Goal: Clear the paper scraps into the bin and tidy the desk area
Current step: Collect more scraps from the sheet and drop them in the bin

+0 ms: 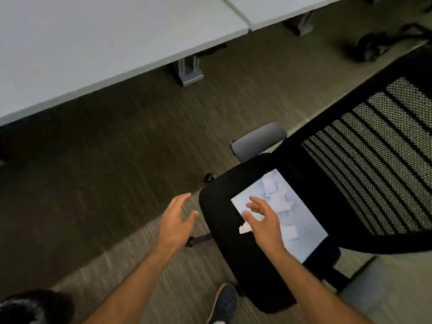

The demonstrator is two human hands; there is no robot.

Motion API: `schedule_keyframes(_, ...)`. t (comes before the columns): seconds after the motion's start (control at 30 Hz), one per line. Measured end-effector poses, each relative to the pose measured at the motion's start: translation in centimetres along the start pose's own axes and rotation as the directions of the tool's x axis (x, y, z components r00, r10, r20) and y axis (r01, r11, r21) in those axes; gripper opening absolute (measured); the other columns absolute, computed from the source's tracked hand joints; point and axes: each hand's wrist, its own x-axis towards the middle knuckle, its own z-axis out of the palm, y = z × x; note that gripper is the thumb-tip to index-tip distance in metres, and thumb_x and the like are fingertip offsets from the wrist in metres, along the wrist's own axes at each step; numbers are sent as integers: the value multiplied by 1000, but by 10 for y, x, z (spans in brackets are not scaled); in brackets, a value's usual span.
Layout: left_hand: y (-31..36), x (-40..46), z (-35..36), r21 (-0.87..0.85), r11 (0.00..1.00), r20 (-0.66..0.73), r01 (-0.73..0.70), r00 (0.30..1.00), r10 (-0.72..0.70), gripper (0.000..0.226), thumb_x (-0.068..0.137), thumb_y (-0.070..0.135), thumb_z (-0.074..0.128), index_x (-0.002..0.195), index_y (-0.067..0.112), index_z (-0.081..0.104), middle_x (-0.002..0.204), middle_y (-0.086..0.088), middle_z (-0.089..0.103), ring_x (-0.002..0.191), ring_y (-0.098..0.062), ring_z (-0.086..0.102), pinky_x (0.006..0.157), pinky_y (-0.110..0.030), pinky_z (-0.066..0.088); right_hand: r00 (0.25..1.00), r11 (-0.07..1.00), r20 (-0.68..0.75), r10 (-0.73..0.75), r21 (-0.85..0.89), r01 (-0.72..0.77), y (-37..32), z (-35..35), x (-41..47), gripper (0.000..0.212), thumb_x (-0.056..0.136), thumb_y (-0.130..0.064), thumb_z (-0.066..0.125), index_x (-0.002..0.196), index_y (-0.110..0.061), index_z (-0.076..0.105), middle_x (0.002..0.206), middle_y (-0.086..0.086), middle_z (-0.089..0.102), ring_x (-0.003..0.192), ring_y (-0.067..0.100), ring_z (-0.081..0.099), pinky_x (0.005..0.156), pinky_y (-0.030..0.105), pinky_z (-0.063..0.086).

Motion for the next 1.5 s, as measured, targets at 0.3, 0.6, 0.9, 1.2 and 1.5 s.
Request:
schedule_keyframes(0.3, 52, 31, 123, 57, 996, 268, -64, 962, 46, 66, 89, 25, 72, 147, 23, 41, 143, 15, 45, 131, -3, 40, 106, -22, 33, 982, 992, -151, 117, -19, -122, 72, -95, 49, 41, 87, -21, 73, 125, -30, 60, 108, -11, 65, 111, 11, 58, 97, 32, 47)
schedule_keyframes(0.6, 15, 53, 202, 427, 824, 550, -374, 830, 92, 78, 90, 35, 66, 154, 26, 22, 162, -2, 21, 145, -25, 24, 111, -45, 39, 987, 880, -132, 95, -453, -145, 122, -98, 130, 87, 73, -36, 83, 147, -21, 39, 147, 10, 42, 135, 34, 36, 104, 44, 36)
schedule_keyframes(0.9, 6, 62, 256, 500, 769, 521, -399, 847, 101, 69, 91, 12, 63, 149, 27, 28, 141, -1, 37, 114, -24, 47, 83, -39, 56, 977, 796, -85, 195, -568, -209, 162, -61, 174, 95, 74, -45, 81, 151, -31, 27, 155, 7, 27, 128, 36, 41, 97, 41, 42)
schedule_keyframes(1.2, 18, 80, 276, 358, 889, 533, -286, 844, 57, 67, 94, 8, 60, 152, 25, 31, 122, -4, 55, 111, -22, 53, 96, -36, 50, 951, 947, -249, 183, -214, -238, 168, -86, 165, 31, 83, -6, 74, 111, -12, 62, 112, 10, 56, 90, 18, 54, 66, 14, 37)
schedule_keyframes(1.5, 44, 58, 283, 296, 839, 652, -456, 739, 171, 56, 92, 5, 57, 142, 25, 43, 122, -2, 49, 99, -20, 60, 91, -34, 55, 931, 935, -189, 311, -114, -335, 177, -149, 125, 38, 81, -9, 74, 114, -19, 59, 104, -6, 58, 97, 16, 59, 78, 19, 49)
